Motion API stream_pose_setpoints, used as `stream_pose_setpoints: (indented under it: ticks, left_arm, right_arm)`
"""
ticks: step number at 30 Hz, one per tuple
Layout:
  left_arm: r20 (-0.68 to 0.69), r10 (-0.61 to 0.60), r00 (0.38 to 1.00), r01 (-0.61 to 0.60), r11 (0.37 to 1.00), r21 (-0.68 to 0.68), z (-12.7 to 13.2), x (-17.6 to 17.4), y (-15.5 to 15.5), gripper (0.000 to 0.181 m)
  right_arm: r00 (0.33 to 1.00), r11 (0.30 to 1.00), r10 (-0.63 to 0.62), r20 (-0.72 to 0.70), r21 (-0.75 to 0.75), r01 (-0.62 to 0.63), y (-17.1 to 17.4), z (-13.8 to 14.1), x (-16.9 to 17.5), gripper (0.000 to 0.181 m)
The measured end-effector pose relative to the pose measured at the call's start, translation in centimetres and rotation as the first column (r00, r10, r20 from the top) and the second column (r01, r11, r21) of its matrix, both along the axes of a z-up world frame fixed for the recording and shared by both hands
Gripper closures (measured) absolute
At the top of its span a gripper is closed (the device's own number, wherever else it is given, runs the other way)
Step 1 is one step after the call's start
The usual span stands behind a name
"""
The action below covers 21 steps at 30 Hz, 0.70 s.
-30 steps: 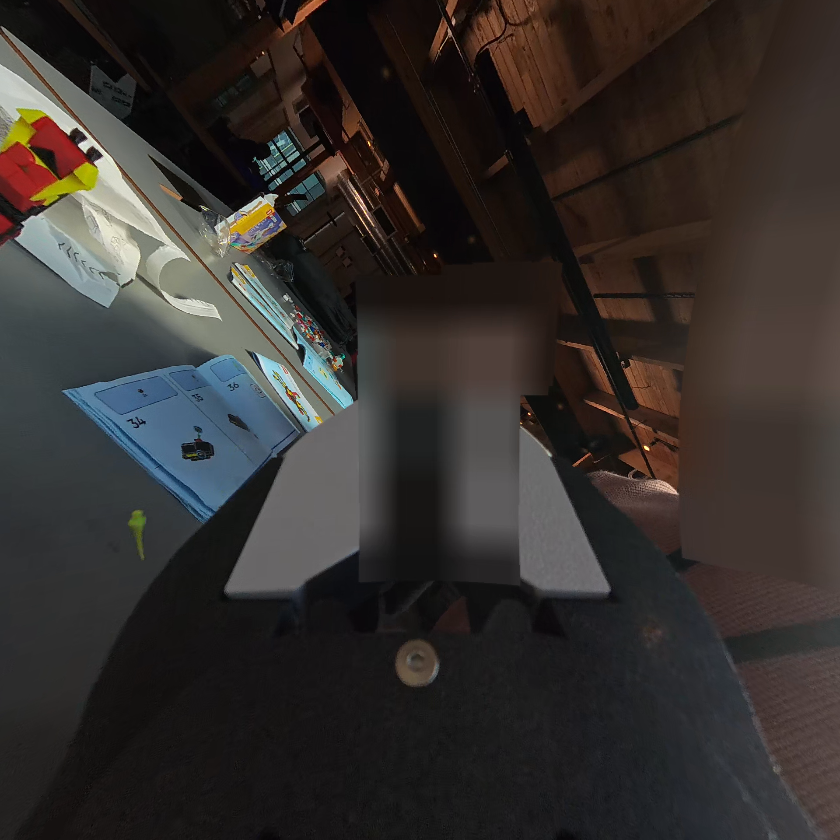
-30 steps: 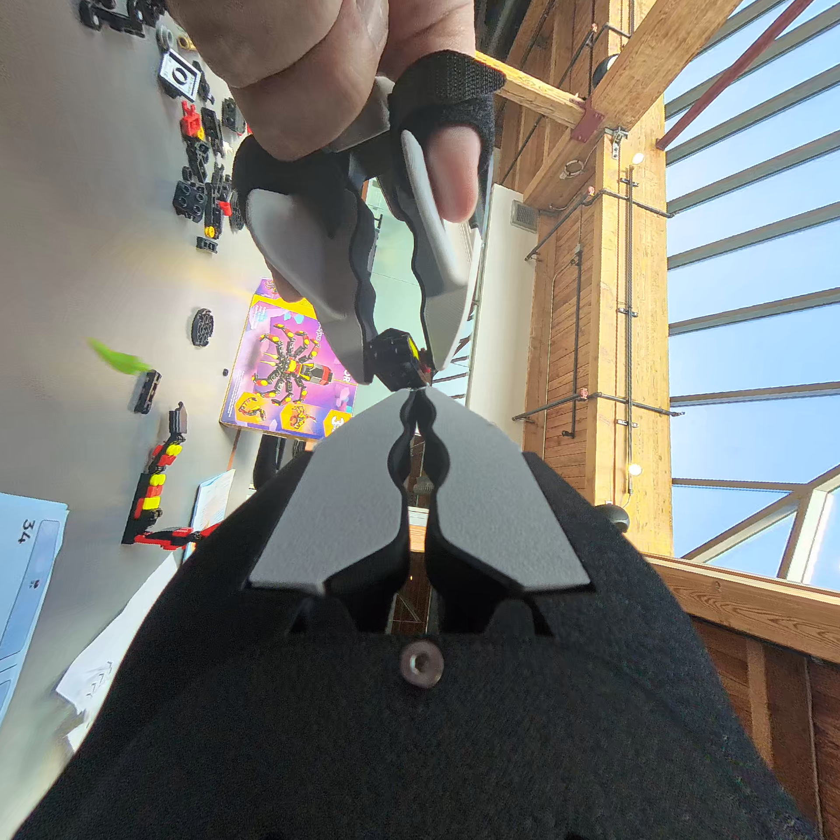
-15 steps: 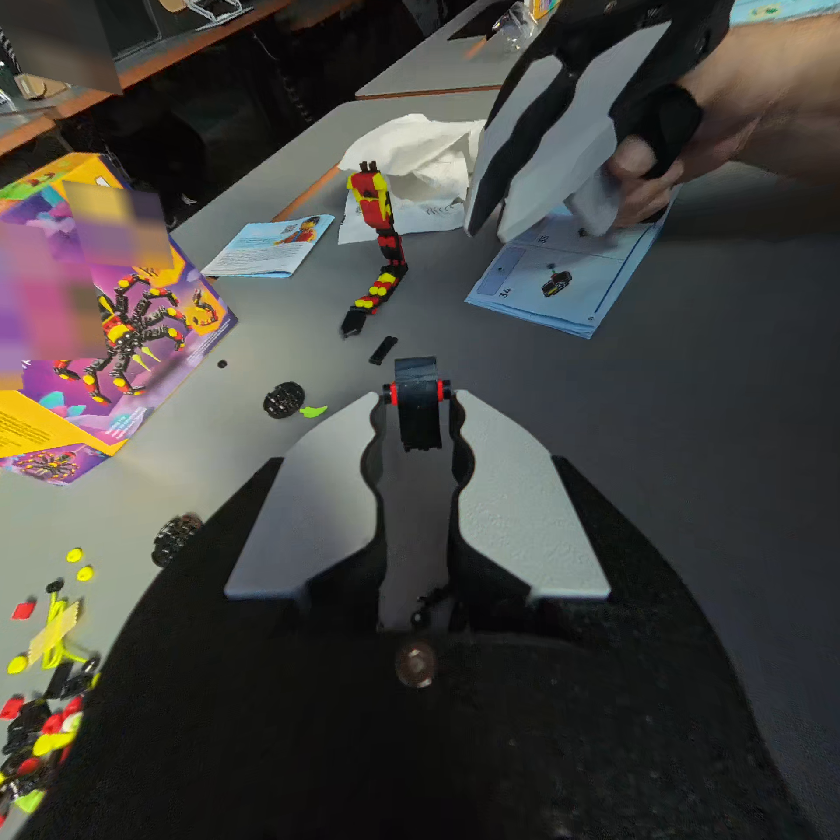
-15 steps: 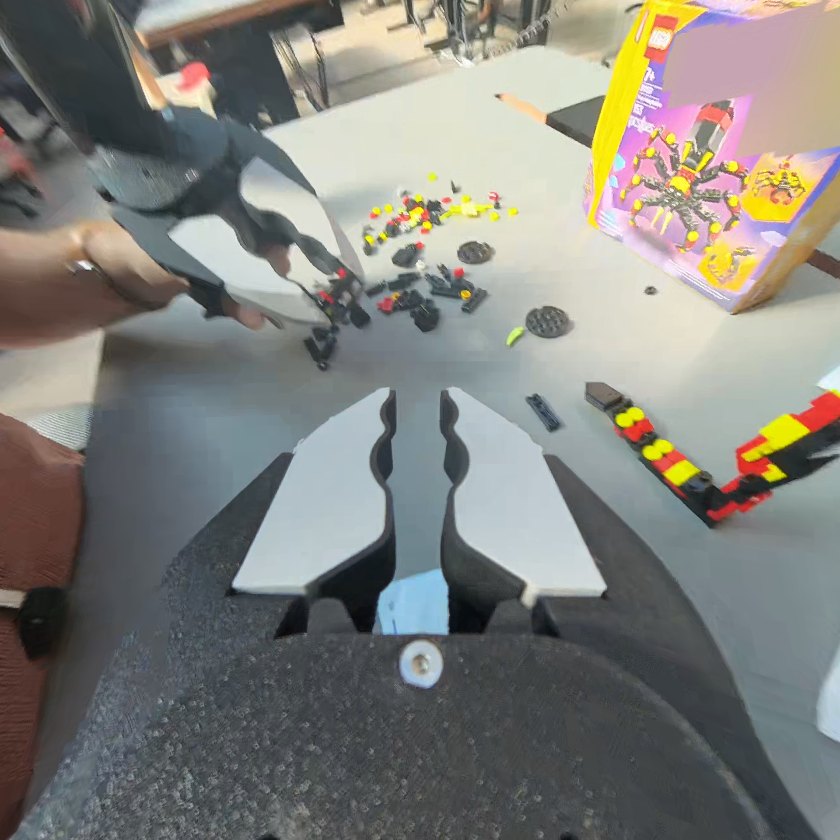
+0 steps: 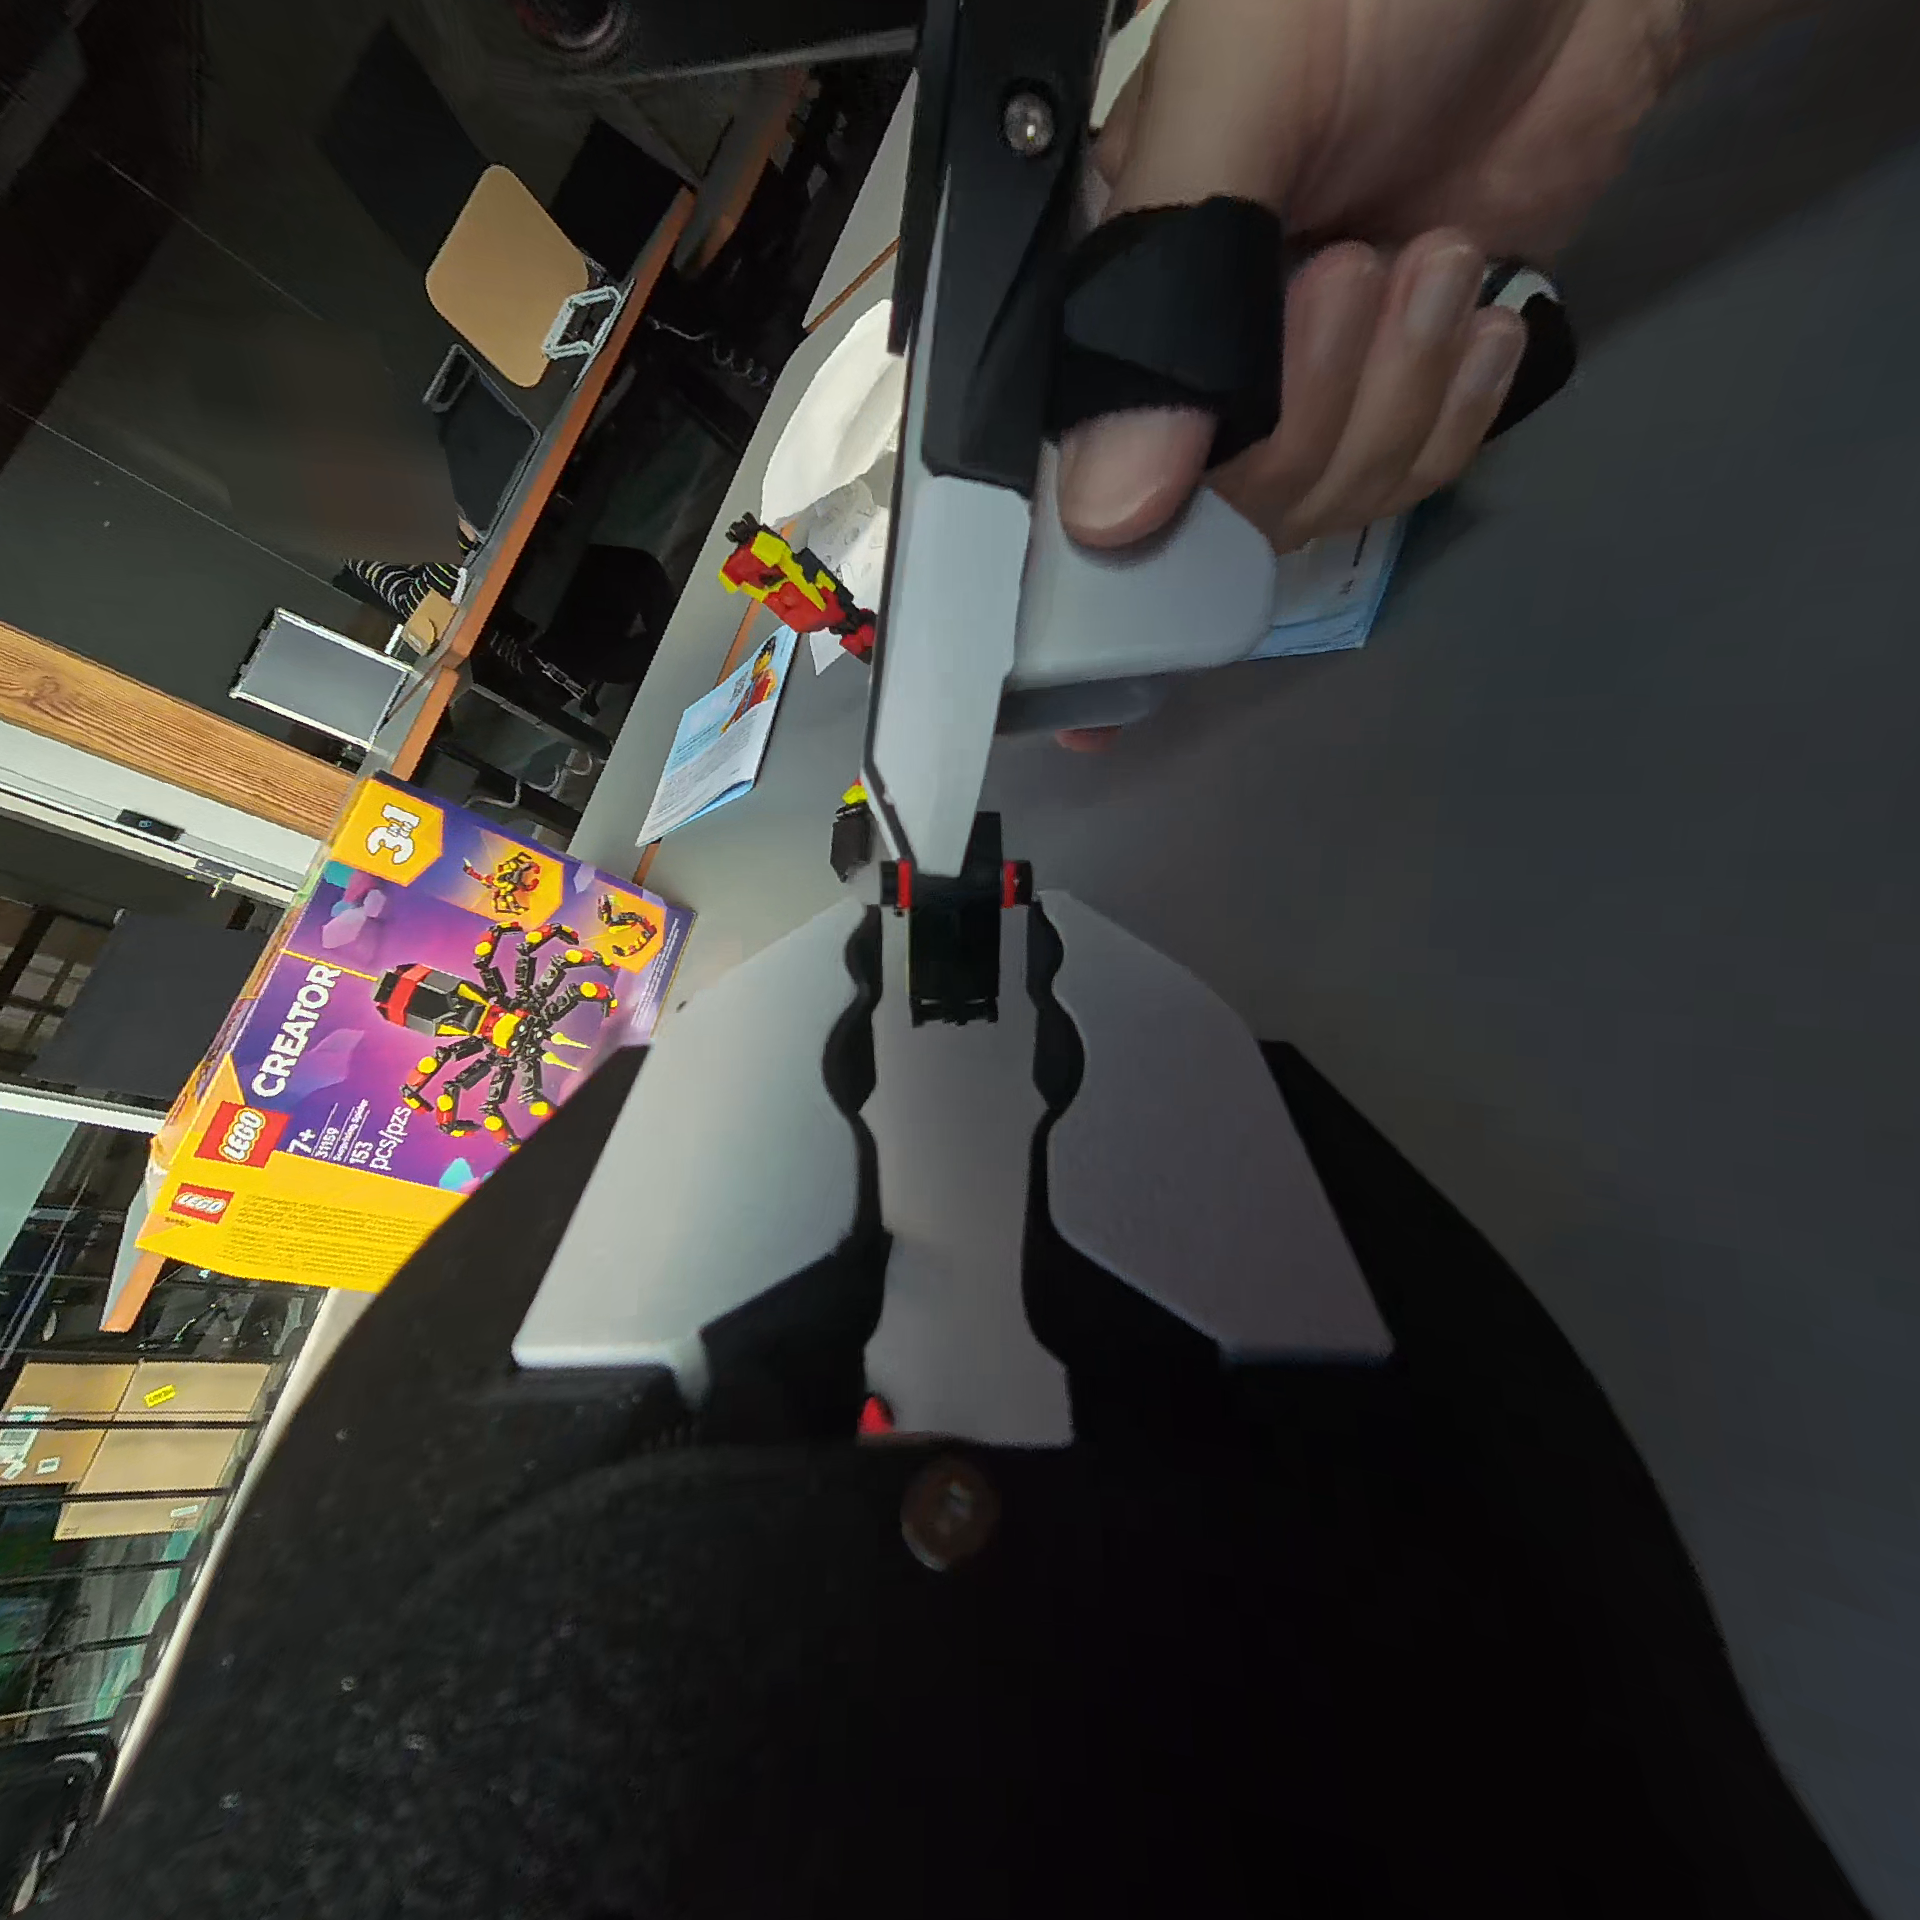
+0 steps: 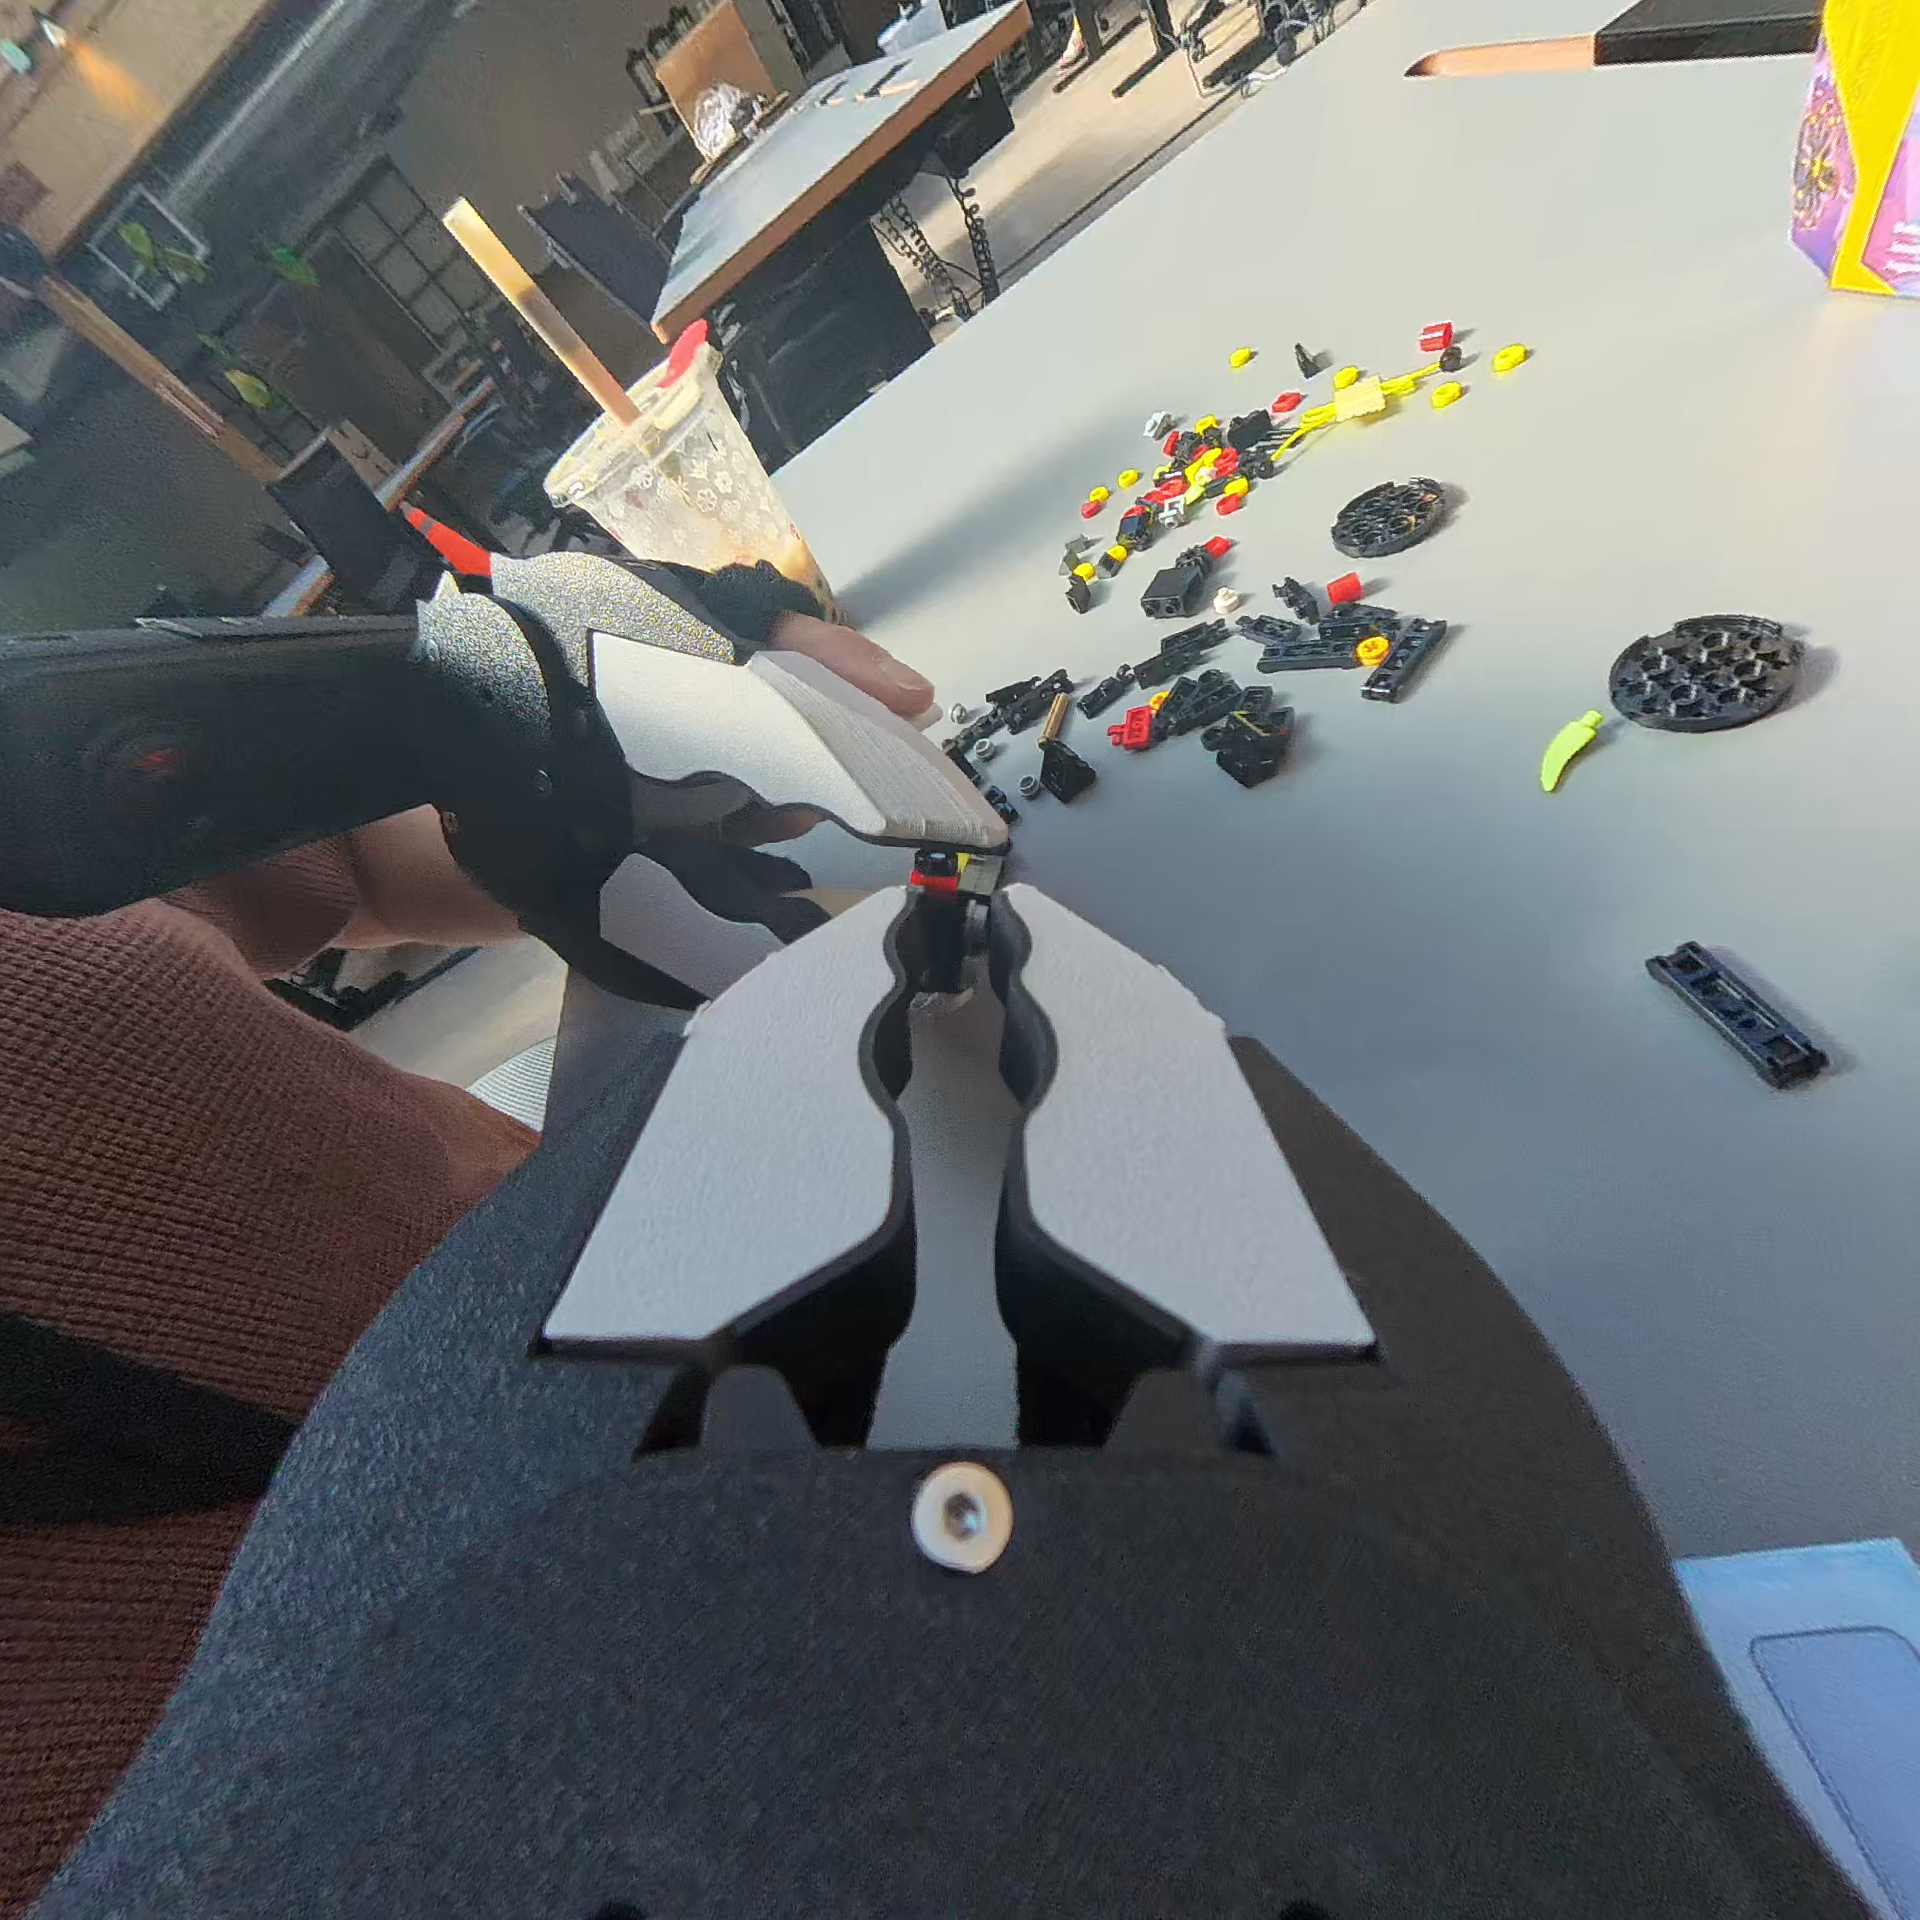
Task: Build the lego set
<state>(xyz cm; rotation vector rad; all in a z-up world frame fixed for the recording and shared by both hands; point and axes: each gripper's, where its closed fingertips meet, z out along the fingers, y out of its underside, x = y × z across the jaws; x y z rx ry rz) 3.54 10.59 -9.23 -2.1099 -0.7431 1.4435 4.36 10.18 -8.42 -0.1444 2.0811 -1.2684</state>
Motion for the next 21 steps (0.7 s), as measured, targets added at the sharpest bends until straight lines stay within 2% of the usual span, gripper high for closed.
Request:
stream_pose_setpoints:
  ticks: [2,3,4,5,6,7,8,9,10,12,14,17,19,21]
  left_arm:
    - [0.036,0.011,0.999,-0.013,0.999,0.037,-0.5,0.4,-0.4,0.158]
    - [0.062,0.009,0.998,-0.013,0.998,0.064,-0.7,0.7,-0.7,0.159]
    - [0.096,0.019,0.995,-0.029,0.995,0.098,-0.9,1.0,-1.3,0.161]
    - [0.132,0.042,0.990,-0.059,0.990,0.132,-1.1,1.3,-2.2,0.162]
    - [0.166,0.063,0.984,-0.090,0.983,0.161,-1.3,1.4,-3.1,0.164]
    - [0.193,0.087,0.977,-0.123,0.976,0.181,-1.3,1.3,-4.1,0.167]
    - [0.210,0.115,0.971,-0.156,0.969,0.191,-1.2,1.1,-5.2,0.168]
    - [0.230,0.133,0.964,-0.181,0.962,0.202,-1.0,0.8,-6.1,0.169]
    - [0.251,0.144,0.957,-0.200,0.955,0.218,-0.9,0.4,-6.8,0.169]
    - [0.273,0.159,0.949,-0.229,0.941,0.249,-0.7,-0.4,-8.0,0.167]
    - [0.307,0.165,0.937,-0.249,0.933,0.258,-0.9,-0.9,-8.9,0.163]
    - [0.312,0.133,0.941,-0.233,0.922,0.310,-0.7,-1.0,-8.9,0.163]
    - [0.306,0.107,0.946,-0.219,0.907,0.359,-0.6,-0.9,-8.6,0.163]
    - [0.304,0.084,0.949,-0.205,0.897,0.391,-0.5,-0.8,-8.2,0.163]
  right_arm:
    - [0.986,1.000,-0.030,-0.162,0.000,0.030,0.2,-0.9,-1.1,0.170]
    - [0.953,0.999,-0.042,-0.300,-0.024,0.036,0.4,-1.4,-1.9,0.170]
    - [0.866,0.998,-0.053,-0.497,-0.054,0.030,0.7,-2.3,-2.7,0.170]
    - [0.708,0.998,-0.042,-0.705,-0.065,-0.006,1.0,-3.5,-3.4,0.170]
    - [0.508,0.997,-0.019,-0.861,-0.053,-0.053,1.2,-4.5,-3.9,0.170]
    - [0.306,0.993,-0.002,-0.952,-0.037,-0.109,1.3,-5.1,-4.0,0.170]
    - [0.152,0.986,0.015,-0.988,-0.011,-0.167,1.4,-5.5,-3.7,0.170]
    - [0.071,0.978,0.050,-0.996,0.034,-0.205,1.5,-6.2,-3.2,0.170]
    - [0.034,0.976,0.045,-0.998,0.036,-0.217,1.4,-6.4,-3.0,0.170]
    - [-0.014,0.972,0.059,-0.998,0.061,-0.226,1.5,-6.3,-3.0,0.169]
    - [-0.002,0.971,0.072,-0.997,0.071,-0.229,1.7,-6.1,-2.9,0.167]
    - [0.096,0.973,0.089,-0.991,0.065,-0.223,2.5,-5.4,-2.4,0.165]
    - [0.140,0.971,0.098,-0.985,0.064,-0.230,3.0,-5.1,-2.1,0.164]
    - [0.268,0.974,0.114,-0.957,0.054,-0.219,3.5,-4.7,-1.8,0.165]
